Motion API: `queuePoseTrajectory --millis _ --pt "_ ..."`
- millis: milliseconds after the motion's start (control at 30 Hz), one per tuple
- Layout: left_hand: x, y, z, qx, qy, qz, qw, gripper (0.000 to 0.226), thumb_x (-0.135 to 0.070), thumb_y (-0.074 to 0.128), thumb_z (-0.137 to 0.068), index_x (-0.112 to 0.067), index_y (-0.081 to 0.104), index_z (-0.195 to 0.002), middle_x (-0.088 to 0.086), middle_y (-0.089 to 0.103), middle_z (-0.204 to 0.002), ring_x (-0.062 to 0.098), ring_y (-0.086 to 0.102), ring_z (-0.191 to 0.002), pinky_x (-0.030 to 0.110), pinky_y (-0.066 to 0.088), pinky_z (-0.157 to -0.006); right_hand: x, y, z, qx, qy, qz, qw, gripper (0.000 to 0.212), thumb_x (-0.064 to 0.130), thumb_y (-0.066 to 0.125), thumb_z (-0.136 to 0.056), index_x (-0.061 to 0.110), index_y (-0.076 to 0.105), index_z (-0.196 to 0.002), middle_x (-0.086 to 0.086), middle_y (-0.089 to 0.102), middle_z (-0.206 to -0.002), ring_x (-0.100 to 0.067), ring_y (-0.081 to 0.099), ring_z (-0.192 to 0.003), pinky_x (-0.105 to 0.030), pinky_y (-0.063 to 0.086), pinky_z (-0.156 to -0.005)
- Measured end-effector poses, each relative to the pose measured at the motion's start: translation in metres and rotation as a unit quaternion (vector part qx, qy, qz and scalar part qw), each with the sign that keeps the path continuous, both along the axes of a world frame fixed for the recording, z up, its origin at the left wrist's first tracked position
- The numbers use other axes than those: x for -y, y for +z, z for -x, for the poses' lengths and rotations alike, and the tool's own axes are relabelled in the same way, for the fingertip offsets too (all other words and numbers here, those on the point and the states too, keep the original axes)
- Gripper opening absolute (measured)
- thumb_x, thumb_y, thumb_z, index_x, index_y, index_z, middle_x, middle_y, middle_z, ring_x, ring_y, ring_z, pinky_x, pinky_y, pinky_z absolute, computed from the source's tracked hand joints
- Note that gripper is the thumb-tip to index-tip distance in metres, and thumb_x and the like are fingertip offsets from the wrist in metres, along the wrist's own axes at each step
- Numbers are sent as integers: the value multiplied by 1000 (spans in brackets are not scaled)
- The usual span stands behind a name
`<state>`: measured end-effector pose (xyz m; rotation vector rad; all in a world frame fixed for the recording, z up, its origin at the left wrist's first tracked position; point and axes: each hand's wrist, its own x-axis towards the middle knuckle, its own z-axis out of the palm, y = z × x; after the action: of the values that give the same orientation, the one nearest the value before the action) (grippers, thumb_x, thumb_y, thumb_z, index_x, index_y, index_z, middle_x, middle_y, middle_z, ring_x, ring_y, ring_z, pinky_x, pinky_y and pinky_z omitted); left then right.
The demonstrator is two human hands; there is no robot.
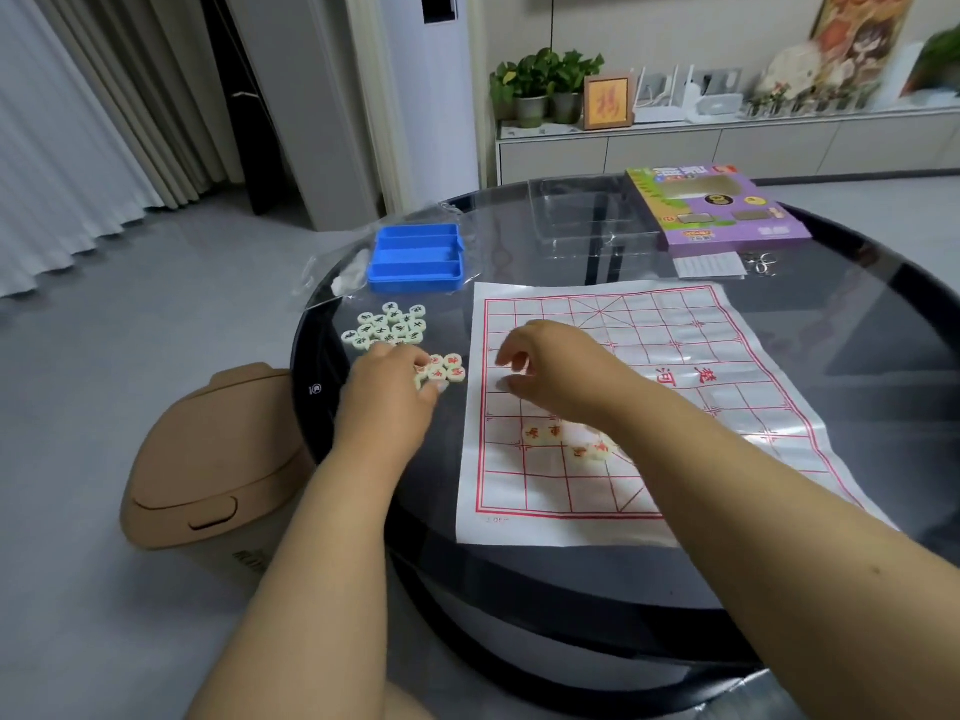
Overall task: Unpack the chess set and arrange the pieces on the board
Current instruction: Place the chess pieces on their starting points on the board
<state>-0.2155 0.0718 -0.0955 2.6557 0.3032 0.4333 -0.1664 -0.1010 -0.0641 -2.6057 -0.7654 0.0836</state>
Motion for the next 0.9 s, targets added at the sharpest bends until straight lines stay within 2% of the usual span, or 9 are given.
queuePoseTrajectory --millis 100,200,267,367,533,733,900 --pt "-16 -7 -4 -37 51 -24 998 53 -37 67 -86 -11 54 -130 14 49 -127 31 44 -118 43 42 -99 -31 -7 -10 13 1 7 1000 38 28 67 -85 16 60 -120 -3 57 -117 -19 55 -99 -27 49 -85" --pt "-22 -14 -11 -79 69 -43 994 60 -44 63 -87 -9 48 -133 15 44 -132 32 38 -123 42 40 -100 -53 -13 -25 30 7 50 998 45 29 68 -82 11 58 -123 -7 54 -120 -22 55 -104 -31 48 -88" --pt "-23 -16 -15 -81 69 -49 993 57 -43 61 -88 -8 50 -132 15 44 -131 33 39 -122 43 40 -100 -64 -15 -33 32 19 94 995 45 32 67 -82 10 59 -121 -8 54 -121 -22 53 -107 -29 45 -87" --pt "-24 -17 -17 -63 61 -43 995 50 -39 62 -89 -7 56 -127 16 47 -128 34 41 -120 42 40 -100 -73 -17 -38 30 27 142 989 39 37 61 -87 11 60 -115 -8 56 -112 -18 48 -92 -26 39 -75" --pt "-33 -18 -14 -73 39 -5 997 44 -36 64 -88 -11 58 -123 14 49 -124 31 50 -114 39 43 -98 -78 -17 -31 15 16 144 989 37 35 61 -87 8 62 -114 -11 57 -111 -18 46 -82 -26 39 -71" --pt "-42 -16 -3 -97 15 2 995 37 -33 62 -89 -20 58 -123 7 47 -121 23 53 -110 32 45 -93 -80 -21 -8 10 20 113 993 34 27 67 -83 11 61 -113 -11 53 -114 -22 53 -84 -28 42 -72" --pt "-41 -18 0 -54 -4 8 998 24 -22 65 -89 -20 61 -112 4 52 -109 22 57 -100 34 47 -85 -87 -18 -1 -9 26 117 993 32 20 65 -86 10 62 -116 -11 57 -115 -26 59 -98 -29 47 -80"
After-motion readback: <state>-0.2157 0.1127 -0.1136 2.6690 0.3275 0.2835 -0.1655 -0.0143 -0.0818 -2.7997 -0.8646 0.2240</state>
